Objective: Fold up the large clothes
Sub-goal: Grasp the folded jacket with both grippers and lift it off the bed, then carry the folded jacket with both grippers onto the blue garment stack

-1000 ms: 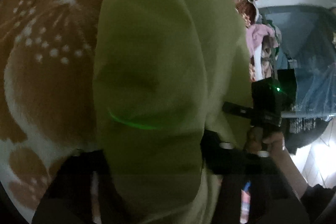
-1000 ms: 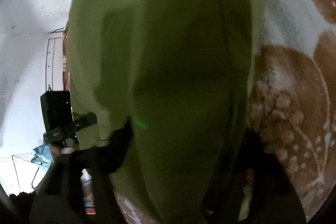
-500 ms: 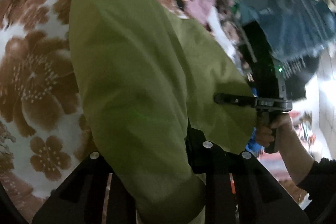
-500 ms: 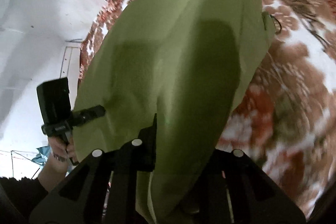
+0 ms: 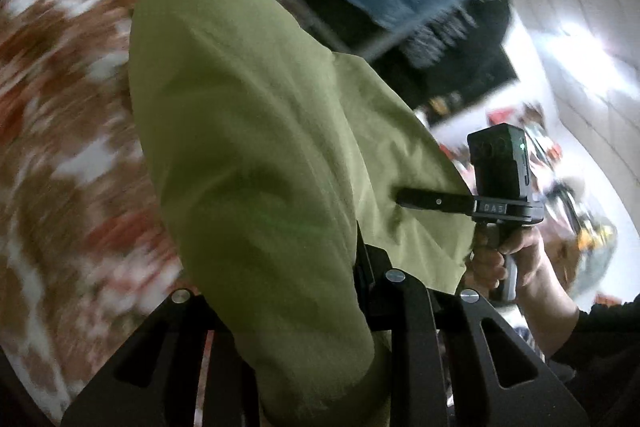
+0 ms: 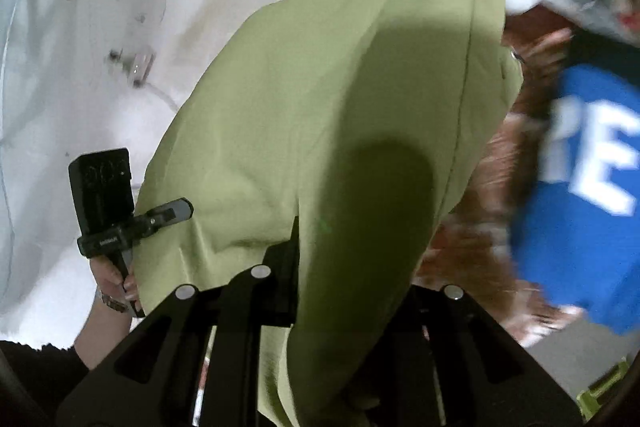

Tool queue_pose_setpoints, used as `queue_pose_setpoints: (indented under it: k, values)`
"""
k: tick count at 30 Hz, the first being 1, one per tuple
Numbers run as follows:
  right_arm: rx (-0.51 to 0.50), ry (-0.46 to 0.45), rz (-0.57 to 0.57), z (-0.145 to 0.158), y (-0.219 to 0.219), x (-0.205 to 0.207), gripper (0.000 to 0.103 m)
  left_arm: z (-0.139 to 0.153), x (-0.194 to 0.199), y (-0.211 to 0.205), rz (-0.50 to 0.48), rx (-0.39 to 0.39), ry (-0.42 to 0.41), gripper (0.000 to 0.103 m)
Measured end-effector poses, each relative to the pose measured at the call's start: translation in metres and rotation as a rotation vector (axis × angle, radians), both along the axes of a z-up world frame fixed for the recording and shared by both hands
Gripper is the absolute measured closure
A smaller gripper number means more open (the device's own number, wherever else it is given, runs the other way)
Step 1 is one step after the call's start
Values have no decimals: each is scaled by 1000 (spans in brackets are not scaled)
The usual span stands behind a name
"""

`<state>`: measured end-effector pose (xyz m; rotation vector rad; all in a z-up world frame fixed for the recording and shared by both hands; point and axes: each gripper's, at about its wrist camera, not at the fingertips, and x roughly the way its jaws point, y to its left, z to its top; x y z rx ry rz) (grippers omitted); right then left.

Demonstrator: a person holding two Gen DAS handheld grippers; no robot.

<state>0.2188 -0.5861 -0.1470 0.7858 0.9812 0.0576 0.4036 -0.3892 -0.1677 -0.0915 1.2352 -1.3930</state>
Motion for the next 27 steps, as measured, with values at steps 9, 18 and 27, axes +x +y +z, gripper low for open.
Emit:
queue_pose_setpoints:
  k: [9, 18, 27]
  values:
    - [-99, -42, -304, 57, -132, -110, 87, 50, -61, -227, -291, -114, -14, 82]
    - [-22, 48, -363, -93, -237, -161, 85, -99, -89, -331, -363, 30, 92, 81]
    - [-43, 100, -314, -192, -251, -160, 58, -173, -95, -318, -265, 121, -76, 43]
